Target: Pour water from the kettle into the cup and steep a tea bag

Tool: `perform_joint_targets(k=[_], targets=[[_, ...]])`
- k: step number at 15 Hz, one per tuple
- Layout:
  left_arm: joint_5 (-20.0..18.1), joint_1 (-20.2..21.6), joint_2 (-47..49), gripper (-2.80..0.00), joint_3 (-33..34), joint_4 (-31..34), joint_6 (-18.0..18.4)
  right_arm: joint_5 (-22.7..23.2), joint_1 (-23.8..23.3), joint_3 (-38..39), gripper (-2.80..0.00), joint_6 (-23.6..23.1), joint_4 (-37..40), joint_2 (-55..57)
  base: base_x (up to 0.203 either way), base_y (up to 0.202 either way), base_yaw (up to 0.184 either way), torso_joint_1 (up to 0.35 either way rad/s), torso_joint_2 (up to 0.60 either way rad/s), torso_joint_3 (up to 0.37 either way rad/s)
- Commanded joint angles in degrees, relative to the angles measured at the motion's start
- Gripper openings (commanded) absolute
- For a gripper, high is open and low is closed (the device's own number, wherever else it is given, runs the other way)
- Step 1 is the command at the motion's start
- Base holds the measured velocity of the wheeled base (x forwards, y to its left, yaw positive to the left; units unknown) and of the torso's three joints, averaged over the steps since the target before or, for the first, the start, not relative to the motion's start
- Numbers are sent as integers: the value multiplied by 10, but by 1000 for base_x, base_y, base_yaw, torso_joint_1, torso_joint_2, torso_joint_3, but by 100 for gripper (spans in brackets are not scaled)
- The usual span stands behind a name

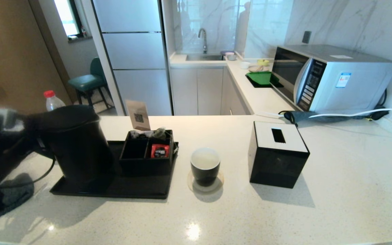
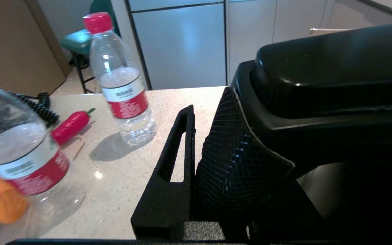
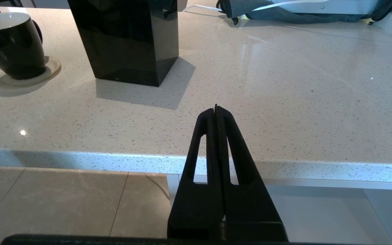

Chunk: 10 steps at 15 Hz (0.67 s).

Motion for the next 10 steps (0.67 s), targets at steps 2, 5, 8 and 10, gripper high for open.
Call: perform_joint_targets(k=[2,5,8,10], targets=[[-1,10,-53,-280,39,-28,0,0,0,0,-280,0,0,1,0,0,0,0,0,0],[-3,11,-92,-280,76,-28,0,0,0,0,-280,0,0,1,0,0,0,0,0,0],[-4,6,-129,-280,121,-28,0,0,0,0,-280,0,0,1,0,0,0,0,0,0],[-6,-1,-156,-280,145,-28,1,0,0,0,-280,-1,0,1,0,0,0,0,0,0]])
